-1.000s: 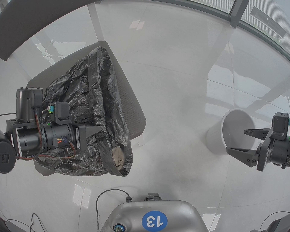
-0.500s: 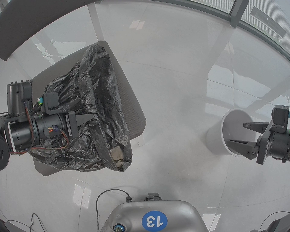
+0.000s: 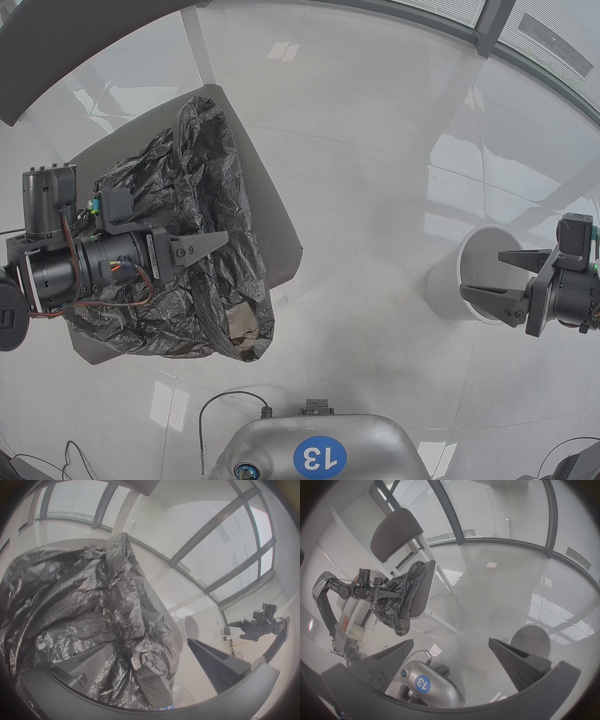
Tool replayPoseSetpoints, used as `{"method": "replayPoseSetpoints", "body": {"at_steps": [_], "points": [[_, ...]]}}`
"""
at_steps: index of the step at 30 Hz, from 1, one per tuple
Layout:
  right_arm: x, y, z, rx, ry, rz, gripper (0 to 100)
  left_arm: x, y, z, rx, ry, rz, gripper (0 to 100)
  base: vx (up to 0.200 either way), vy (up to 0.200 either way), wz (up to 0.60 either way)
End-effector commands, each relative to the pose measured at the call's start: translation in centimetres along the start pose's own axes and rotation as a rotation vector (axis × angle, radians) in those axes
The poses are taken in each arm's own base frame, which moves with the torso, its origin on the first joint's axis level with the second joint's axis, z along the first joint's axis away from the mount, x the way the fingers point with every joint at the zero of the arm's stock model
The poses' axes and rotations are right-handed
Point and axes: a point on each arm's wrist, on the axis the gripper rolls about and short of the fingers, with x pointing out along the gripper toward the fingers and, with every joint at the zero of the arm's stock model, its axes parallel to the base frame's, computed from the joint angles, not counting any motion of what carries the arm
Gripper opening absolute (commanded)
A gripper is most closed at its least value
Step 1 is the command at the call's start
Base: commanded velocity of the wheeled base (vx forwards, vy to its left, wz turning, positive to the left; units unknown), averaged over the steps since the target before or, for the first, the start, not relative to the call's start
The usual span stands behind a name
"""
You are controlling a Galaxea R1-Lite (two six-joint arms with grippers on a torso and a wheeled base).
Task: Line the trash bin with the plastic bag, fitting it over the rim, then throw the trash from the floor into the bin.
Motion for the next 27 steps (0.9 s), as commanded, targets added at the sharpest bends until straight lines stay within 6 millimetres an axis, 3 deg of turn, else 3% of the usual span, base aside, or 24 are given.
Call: {"method": "replayPoseSetpoints", "body": {"at_steps": [1, 19, 20, 27], "points": [[0.1, 0.0, 0.0, 0.001, 0.001, 0.001, 100, 1.1, 0.2, -0.2, -0.001, 0.01, -0.007, 100, 0.0, 0.0, 0.0], [0.1, -0.1, 0.0, 0.003, 0.001, -0.007, 100, 2.8, -0.9, 0.7, 0.026, -0.031, -0.063, 100, 0.0, 0.0, 0.0], [0.1, -0.1, 0.0, 0.003, 0.0, -0.006, 100, 2.9, -0.9, 0.7, 0.028, -0.037, -0.068, 0, 0.0, 0.0, 0.0], [0.1, -0.1, 0.1, 0.003, -0.004, -0.008, 100, 2.8, -0.9, 0.3, 0.016, -0.027, -0.067, 0, 0.0, 0.0, 0.0]]}}
